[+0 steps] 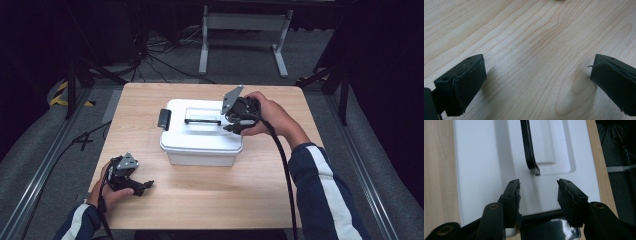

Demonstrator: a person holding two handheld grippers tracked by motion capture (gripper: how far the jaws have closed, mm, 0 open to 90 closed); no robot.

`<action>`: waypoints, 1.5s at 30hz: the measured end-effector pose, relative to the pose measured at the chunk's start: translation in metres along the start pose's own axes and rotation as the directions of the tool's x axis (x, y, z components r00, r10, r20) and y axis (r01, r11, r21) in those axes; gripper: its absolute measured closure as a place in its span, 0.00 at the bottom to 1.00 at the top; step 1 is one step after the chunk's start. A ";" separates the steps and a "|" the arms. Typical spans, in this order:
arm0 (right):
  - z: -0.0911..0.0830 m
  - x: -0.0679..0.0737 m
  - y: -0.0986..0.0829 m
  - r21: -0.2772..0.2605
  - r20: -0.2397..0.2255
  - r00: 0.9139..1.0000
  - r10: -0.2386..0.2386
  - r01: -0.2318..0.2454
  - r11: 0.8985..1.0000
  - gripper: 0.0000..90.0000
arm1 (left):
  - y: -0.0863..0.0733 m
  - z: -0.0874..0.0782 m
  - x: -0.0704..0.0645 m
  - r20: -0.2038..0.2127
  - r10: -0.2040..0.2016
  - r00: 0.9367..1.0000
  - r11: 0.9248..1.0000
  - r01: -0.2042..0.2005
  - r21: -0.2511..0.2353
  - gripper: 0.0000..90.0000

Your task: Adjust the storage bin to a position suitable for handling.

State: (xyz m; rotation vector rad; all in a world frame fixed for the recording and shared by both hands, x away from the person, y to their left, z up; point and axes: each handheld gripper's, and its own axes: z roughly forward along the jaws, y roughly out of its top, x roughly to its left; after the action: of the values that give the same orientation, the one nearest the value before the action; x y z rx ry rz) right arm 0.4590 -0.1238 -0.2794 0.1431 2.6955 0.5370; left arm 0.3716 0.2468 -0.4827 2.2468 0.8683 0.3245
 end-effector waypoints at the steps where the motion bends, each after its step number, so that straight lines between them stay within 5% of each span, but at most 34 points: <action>1: 0.001 0.000 0.004 -0.005 -0.002 1.000 -0.009 0.009 1.000 0.61 | 0.000 0.000 0.000 0.000 -0.001 1.000 1.000 0.001 0.000 0.01; 14: 0.016 0.004 0.035 0.039 -0.015 0.997 -0.077 0.078 0.996 0.73 | 0.000 0.000 0.000 -0.003 -0.004 1.000 1.000 0.004 -0.001 0.01; 22: 0.023 0.003 0.045 0.055 -0.021 0.995 -0.097 0.098 0.994 0.92 | 0.000 0.000 -0.001 -0.009 -0.011 1.000 1.000 0.011 -0.001 0.01; 45: 0.012 -0.002 0.046 -0.035 -0.005 0.993 -0.121 0.121 0.992 0.94 | 0.000 0.000 -0.001 -0.009 -0.013 1.000 1.000 0.013 -0.001 0.01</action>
State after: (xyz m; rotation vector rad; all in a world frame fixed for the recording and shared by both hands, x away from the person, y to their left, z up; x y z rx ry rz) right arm 0.4668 -0.0775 -0.2716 -0.0322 2.6791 0.5475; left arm 0.3709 0.2459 -0.4828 2.2394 0.8873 0.3295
